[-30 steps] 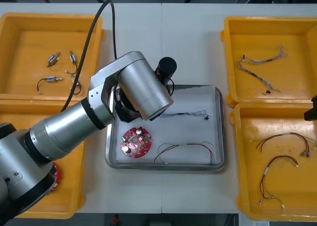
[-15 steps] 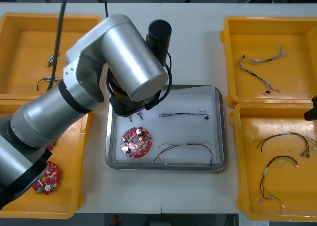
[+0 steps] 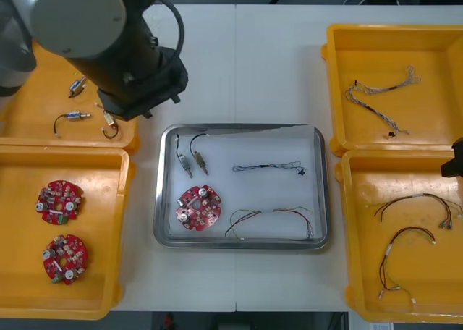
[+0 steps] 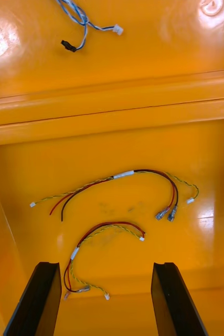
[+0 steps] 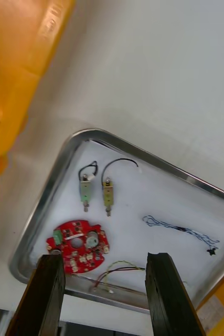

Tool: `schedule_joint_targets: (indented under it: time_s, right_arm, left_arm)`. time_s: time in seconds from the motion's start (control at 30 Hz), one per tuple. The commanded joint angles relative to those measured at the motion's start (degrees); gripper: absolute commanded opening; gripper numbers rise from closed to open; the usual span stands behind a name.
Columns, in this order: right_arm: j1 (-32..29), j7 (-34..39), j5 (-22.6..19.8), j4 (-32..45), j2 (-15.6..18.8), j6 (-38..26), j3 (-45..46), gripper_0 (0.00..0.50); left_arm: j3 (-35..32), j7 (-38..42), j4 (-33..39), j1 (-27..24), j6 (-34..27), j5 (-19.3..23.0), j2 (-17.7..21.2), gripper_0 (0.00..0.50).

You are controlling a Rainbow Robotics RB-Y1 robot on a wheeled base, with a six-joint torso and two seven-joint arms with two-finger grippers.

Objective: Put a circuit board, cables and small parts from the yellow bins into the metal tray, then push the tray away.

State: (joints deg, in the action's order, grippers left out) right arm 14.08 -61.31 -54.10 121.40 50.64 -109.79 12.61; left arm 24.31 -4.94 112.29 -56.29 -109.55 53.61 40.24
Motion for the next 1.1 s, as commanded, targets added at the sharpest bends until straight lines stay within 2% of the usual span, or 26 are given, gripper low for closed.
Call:
schedule_joint_targets:
  time_s: [0.03,0.07,0.17,0.3,0.4,0.47,0.57,0.87,0.97,1.1]
  right_arm:
    - [5.1,-0.5,-1.4,1.4,1.0,-0.2,-5.0,0.5]
    - [5.1,-0.5,-1.4,1.4,1.0,-0.2,-5.0,0.5]
    - [8.9,-1.4,-3.0,1.3,1.1,-0.2,-9.0,0.5]
    - [11.7,-2.4,-6.1,1.4,1.5,-0.1,-12.4,0.5]
    - [14.8,-3.4,-8.2,1.4,2.2,1.7,-16.7,0.5]
    - [15.9,-3.7,-8.7,1.4,2.3,2.0,-18.3,0.5]
    - [19.7,-5.1,-8.8,1.3,2.4,3.3,-24.0,0.5]
    - [29.6,-7.9,-8.4,1.4,2.3,9.4,-40.5,0.5]
    - [32.8,-12.3,-8.0,1.4,1.4,10.5,-45.6,0.5]
    - [34.8,-17.5,-7.7,1.1,-0.1,10.5,-49.1,0.5]
  left_arm:
    - [-1.7,-11.1,1.6,-2.4,-0.4,5.5,9.4,0.459]
    - [-1.7,-11.1,1.6,-2.4,-0.4,5.5,9.4,0.459]
    - [-1.7,-16.6,0.1,-2.1,-0.4,9.4,14.3,0.471]
    - [-2.0,-22.0,0.0,-0.4,-0.4,11.5,18.7,0.475]
    - [-4.0,-27.0,0.6,2.9,1.1,12.9,22.3,0.481]
    - [-4.9,-28.5,0.9,4.4,2.2,13.5,23.4,0.484]
    - [-7.9,-33.0,2.0,9.0,5.5,14.9,26.6,0.488]
    - [-17.1,-42.3,6.5,22.4,9.7,16.4,31.4,0.491]
    - [-21.2,-45.2,8.0,28.7,11.4,16.4,32.7,0.494]
    - [-23.6,-47.8,8.1,33.7,12.6,15.5,34.1,0.5]
